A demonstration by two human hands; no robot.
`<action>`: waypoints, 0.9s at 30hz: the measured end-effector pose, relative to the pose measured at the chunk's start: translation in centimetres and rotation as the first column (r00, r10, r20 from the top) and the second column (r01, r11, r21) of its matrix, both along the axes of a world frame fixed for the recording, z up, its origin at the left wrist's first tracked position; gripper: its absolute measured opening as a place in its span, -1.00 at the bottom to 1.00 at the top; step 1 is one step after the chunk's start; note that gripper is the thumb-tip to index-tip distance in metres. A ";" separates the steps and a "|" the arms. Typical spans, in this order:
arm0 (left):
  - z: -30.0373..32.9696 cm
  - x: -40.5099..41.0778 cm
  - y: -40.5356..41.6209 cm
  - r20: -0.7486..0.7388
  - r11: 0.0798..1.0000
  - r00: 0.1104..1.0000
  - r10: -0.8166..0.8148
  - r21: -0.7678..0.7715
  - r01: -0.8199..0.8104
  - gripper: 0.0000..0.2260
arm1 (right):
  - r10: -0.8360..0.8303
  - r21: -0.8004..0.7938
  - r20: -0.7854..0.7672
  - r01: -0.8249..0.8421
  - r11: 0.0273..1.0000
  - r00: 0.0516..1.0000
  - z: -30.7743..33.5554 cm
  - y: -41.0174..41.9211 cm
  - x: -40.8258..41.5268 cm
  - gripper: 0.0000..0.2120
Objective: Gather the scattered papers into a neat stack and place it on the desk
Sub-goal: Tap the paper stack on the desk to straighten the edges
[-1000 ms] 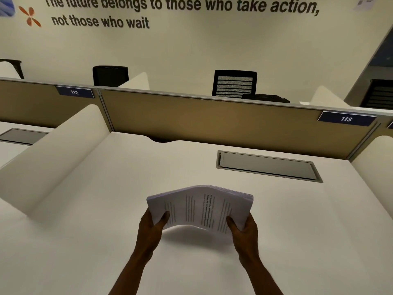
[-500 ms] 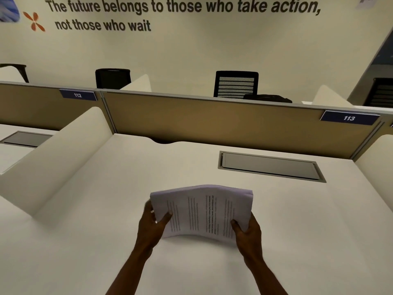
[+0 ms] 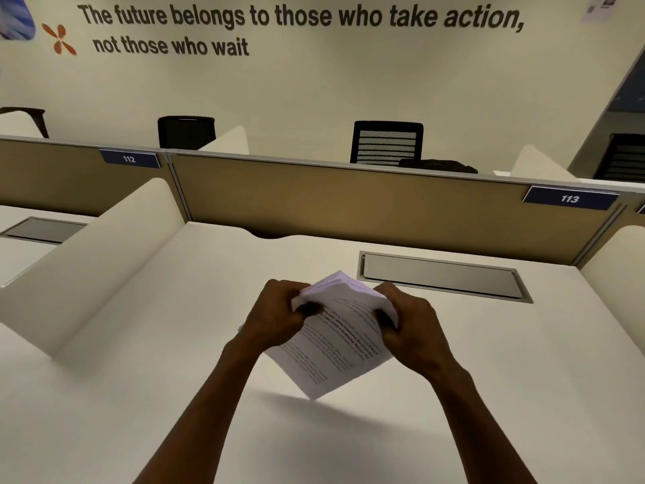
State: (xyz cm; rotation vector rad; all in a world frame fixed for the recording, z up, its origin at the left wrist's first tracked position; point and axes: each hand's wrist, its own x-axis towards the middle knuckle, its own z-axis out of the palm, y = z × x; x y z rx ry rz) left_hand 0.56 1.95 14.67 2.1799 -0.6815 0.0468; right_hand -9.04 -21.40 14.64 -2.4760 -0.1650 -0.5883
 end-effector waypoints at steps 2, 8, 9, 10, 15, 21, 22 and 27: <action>-0.9 -0.4 0.3 -0.019 0.992 0.998 0.059 -0.112 -0.061 -0.77 | -0.115 -0.005 0.145 0.117 0.993 0.983 0.2 -1.0 0.1 -0.71; -4.3 -1.9 1.5 -0.397 0.836 0.909 0.130 -0.449 -0.316 -0.97 | -0.066 0.766 -0.239 0.230 0.601 0.969 -3.7 -0.3 -0.6 -0.12; -4.9 -2.4 1.3 -0.442 0.817 0.890 0.110 -0.470 -0.334 -0.90 | 0.057 0.812 -0.255 0.181 0.554 0.965 -4.7 0.6 -0.5 -0.22; -5.3 -2.8 1.2 -0.480 0.804 0.872 0.098 -0.479 -0.354 -0.85 | 0.102 0.841 -0.252 0.165 0.516 0.962 -5.6 1.5 -0.4 -0.38; -7.2 -3.7 1.5 -0.545 0.791 0.833 0.093 -0.468 -0.394 -0.82 | -0.095 0.848 -0.205 0.226 0.479 0.974 -8.1 4.2 0.1 -0.77; -10.1 -4.1 2.1 -0.555 0.861 0.819 0.145 -0.337 -0.381 -0.84 | -0.059 0.837 -0.220 0.220 0.502 0.974 -12.0 5.2 -1.0 -0.61; -10.4 -4.3 2.0 -0.554 0.861 0.817 0.158 -0.328 -0.389 -0.84 | -0.050 0.842 -0.231 0.225 0.490 0.972 -12.4 5.1 -1.1 -0.63; -10.8 -4.8 1.7 -0.534 0.834 0.821 0.201 -0.346 -0.429 -0.85 | -0.028 0.850 -0.208 0.195 0.490 0.978 -12.2 4.0 -0.7 -0.68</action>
